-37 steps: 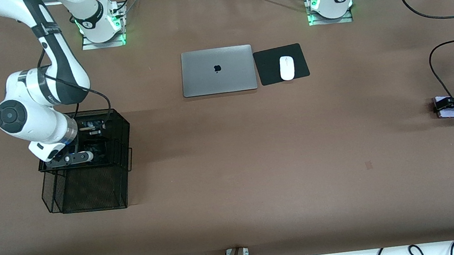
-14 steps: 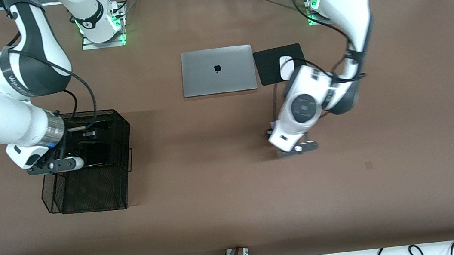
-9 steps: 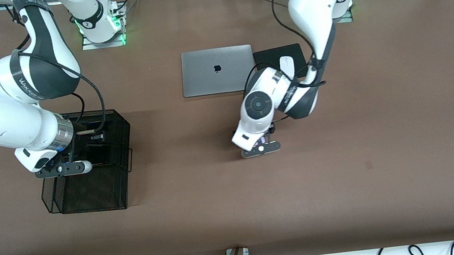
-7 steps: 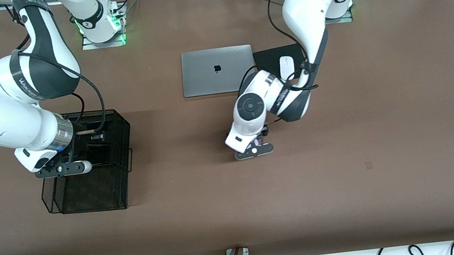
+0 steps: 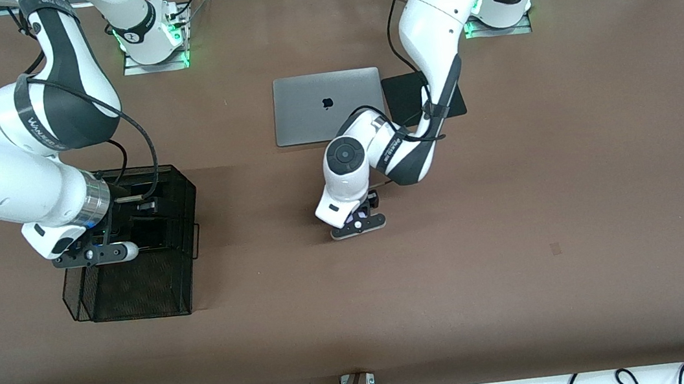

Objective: Place phones with both arms
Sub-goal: 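Release the black phone in the basket while the left gripper carries the white phone, then set the white Huawei phone down beside the laptop with the left gripper, then grasp the white phone with the right gripper while the left gripper withdraws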

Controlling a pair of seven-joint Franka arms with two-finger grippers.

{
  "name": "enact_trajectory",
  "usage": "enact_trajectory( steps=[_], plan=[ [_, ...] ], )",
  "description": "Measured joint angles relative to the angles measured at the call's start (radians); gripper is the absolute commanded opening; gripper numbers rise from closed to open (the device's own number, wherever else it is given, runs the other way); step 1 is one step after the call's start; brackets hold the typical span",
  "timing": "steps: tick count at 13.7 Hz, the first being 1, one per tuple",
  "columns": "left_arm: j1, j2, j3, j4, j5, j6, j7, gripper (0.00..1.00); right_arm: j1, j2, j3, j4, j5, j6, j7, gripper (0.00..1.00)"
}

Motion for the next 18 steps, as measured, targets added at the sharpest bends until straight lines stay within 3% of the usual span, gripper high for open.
enact_trajectory(
  steps=[5, 8, 14, 18],
  plan=[
    [-0.045, 0.009, 0.057, 0.008, 0.0, -0.012, -0.043, 1.0, 0.002, 0.0, 0.0, 0.0, 0.0, 0.0, 0.0, 1.0],
    [-0.023, -0.016, 0.073, 0.05, 0.0, -0.17, -0.024, 1.0, 0.046, 0.004, 0.002, 0.001, 0.0, 0.002, 0.05, 1.0],
    [0.189, -0.237, 0.082, 0.051, -0.003, -0.59, 0.288, 1.0, 0.236, 0.103, 0.01, 0.084, 0.0, 0.102, 0.272, 1.0],
    [0.388, -0.372, 0.094, -0.023, 0.071, -0.708, 0.606, 1.0, 0.406, 0.25, 0.011, 0.154, 0.0, 0.271, 0.37, 1.0]
  ],
)
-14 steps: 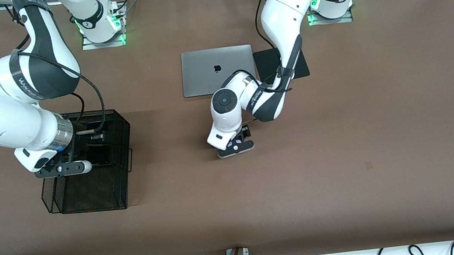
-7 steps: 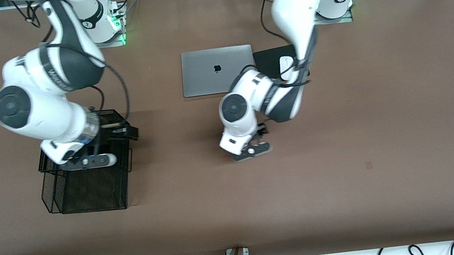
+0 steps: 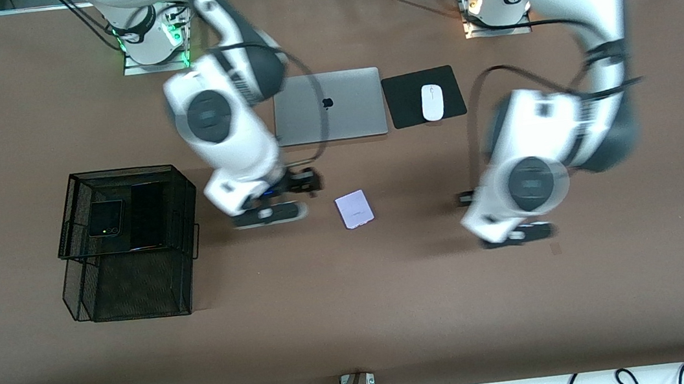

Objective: Place phones with both arms
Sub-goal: 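Grasp the white phone with the right gripper while the left gripper withdraws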

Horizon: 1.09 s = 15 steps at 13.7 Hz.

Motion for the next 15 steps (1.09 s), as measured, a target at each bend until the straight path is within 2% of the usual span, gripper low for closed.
enact_trajectory(
  steps=[4, 7, 10, 15],
  plan=[
    [0.181, -0.152, 0.001, -0.068, 0.009, -0.008, 0.252, 1.0, 0.086, 0.168, -0.003, 0.008, -0.005, 0.236, 0.022, 1.0],
    [0.237, -0.286, 0.001, -0.142, 0.009, -0.016, 0.346, 1.0, 0.122, 0.268, -0.005, 0.014, -0.073, 0.352, 0.021, 1.0],
    [0.275, -0.425, 0.0, -0.226, 0.009, -0.018, 0.418, 1.0, 0.131, 0.315, -0.006, 0.026, -0.167, 0.377, 0.02, 1.0],
    [0.292, -0.584, -0.002, -0.329, 0.009, -0.016, 0.495, 1.0, 0.14, 0.319, -0.008, 0.031, -0.197, 0.38, 0.012, 1.0]
  ],
)
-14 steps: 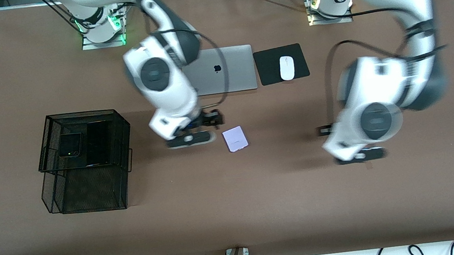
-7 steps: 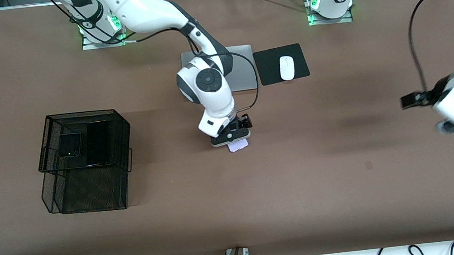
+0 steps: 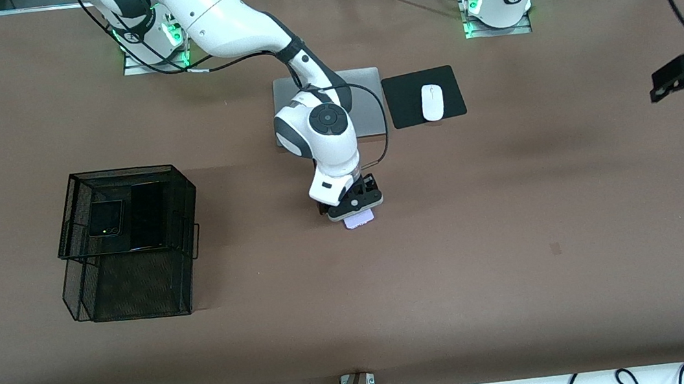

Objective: Place phones with both arms
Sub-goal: 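Grasp the white phone with the right gripper while the left gripper withdraws, then carry the white phone with the right gripper over the mesh basket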

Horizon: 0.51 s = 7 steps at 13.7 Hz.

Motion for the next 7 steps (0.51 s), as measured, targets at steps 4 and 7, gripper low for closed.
enact_trajectory(
  steps=[4, 7],
  plan=[
    [0.004, -0.03, -0.055, -0.018, -0.05, 0.007, 0.008, 1.0, 0.008, 0.027, 0.0, 0.0, -0.001, 0.026, 0.0, 1.0],
    [0.003, -0.035, -0.129, -0.023, -0.05, -0.004, 0.004, 1.0, 0.009, 0.044, 0.0, 0.001, -0.001, 0.052, 0.0, 0.89]
  ],
)
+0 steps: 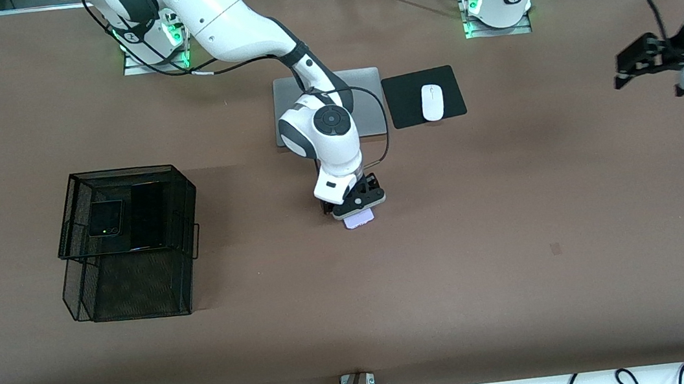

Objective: Place phones with both arms
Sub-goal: 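Carry the white phone with the right gripper over the mesh basket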

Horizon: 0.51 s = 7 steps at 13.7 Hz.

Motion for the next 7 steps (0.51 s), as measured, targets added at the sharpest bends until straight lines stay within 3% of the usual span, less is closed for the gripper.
enact_trajectory(
  steps=[1, 2, 3, 7],
  plan=[
    [0.0, -0.003, -0.009, -0.006, 0.0, -0.004, 0.0, 1.0, 0.0, 0.002, 0.0, 0.001, 0.0, 0.002, 0.0, 0.46],
    [0.0, -0.008, -0.011, -0.015, 0.0, -0.004, -0.001, 1.0, 0.0, 0.001, 0.0, 0.004, 0.0, 0.003, 0.0, 0.09],
    [0.003, -0.012, -0.01, -0.022, 0.0, -0.004, -0.012, 1.0, 0.001, 0.001, -0.001, 0.008, 0.0, 0.003, 0.0, 0.0],
    [0.018, -0.013, -0.005, -0.026, 0.0, -0.001, -0.088, 1.0, 0.001, 0.001, -0.015, 0.013, 0.0, -0.001, 0.001, 0.0]
  ],
)
